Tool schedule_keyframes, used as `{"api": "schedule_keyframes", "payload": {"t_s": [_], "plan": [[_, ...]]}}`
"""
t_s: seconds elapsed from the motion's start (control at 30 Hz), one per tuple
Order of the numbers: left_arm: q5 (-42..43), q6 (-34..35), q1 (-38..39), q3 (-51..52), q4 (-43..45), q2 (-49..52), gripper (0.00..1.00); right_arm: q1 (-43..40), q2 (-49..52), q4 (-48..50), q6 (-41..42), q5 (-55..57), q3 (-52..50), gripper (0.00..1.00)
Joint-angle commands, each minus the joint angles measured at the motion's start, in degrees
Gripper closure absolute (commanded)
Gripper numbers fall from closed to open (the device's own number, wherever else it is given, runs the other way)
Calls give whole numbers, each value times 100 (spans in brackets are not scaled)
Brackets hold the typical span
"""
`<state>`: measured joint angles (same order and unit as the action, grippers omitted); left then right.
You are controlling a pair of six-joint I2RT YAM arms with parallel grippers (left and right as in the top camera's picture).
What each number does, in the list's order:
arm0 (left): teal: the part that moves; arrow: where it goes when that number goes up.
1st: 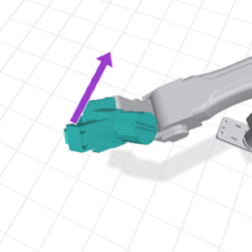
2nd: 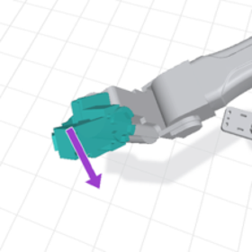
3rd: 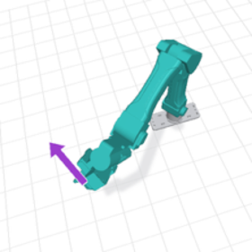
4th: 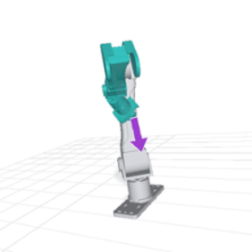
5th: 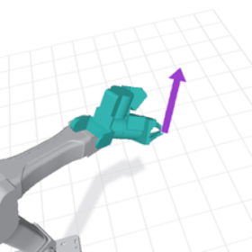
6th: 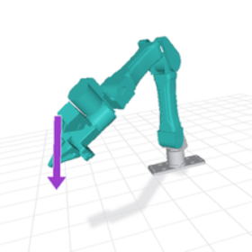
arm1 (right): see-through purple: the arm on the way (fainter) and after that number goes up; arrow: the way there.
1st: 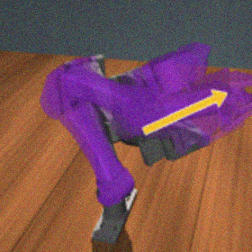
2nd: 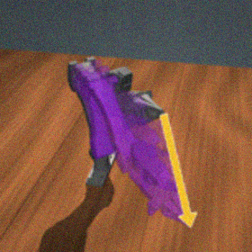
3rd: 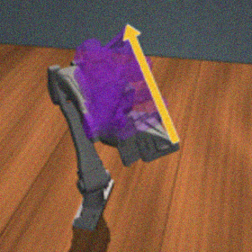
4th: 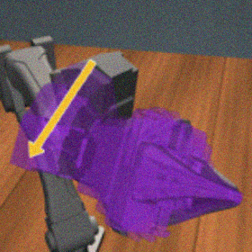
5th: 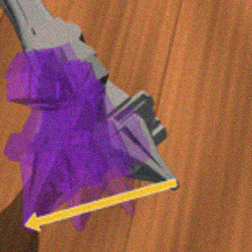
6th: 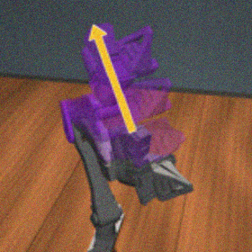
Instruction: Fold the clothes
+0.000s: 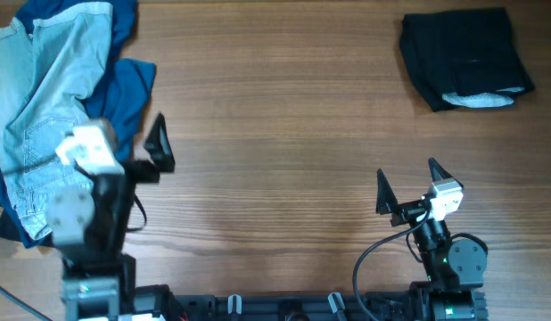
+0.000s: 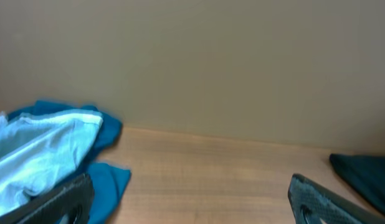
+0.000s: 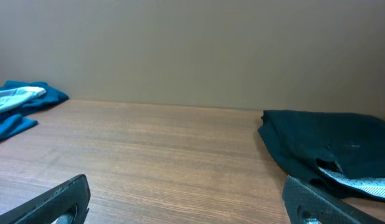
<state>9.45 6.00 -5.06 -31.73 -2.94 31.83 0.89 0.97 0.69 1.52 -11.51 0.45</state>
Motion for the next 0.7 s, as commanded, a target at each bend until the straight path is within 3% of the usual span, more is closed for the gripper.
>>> {"api": "schedule_keyframes", "payload": {"t_s": [0.0, 0.2, 0.67], "plan": [[11, -129, -48, 1038, 566, -927, 0, 24, -70, 15, 85, 59, -15, 0], [9, -129, -48, 1755, 623, -1961, 0, 24, -70, 15, 83, 57, -15, 0], [28, -109, -42, 2312, 868, -3029, 0, 24, -70, 15, 85, 59, -15, 0]]}}
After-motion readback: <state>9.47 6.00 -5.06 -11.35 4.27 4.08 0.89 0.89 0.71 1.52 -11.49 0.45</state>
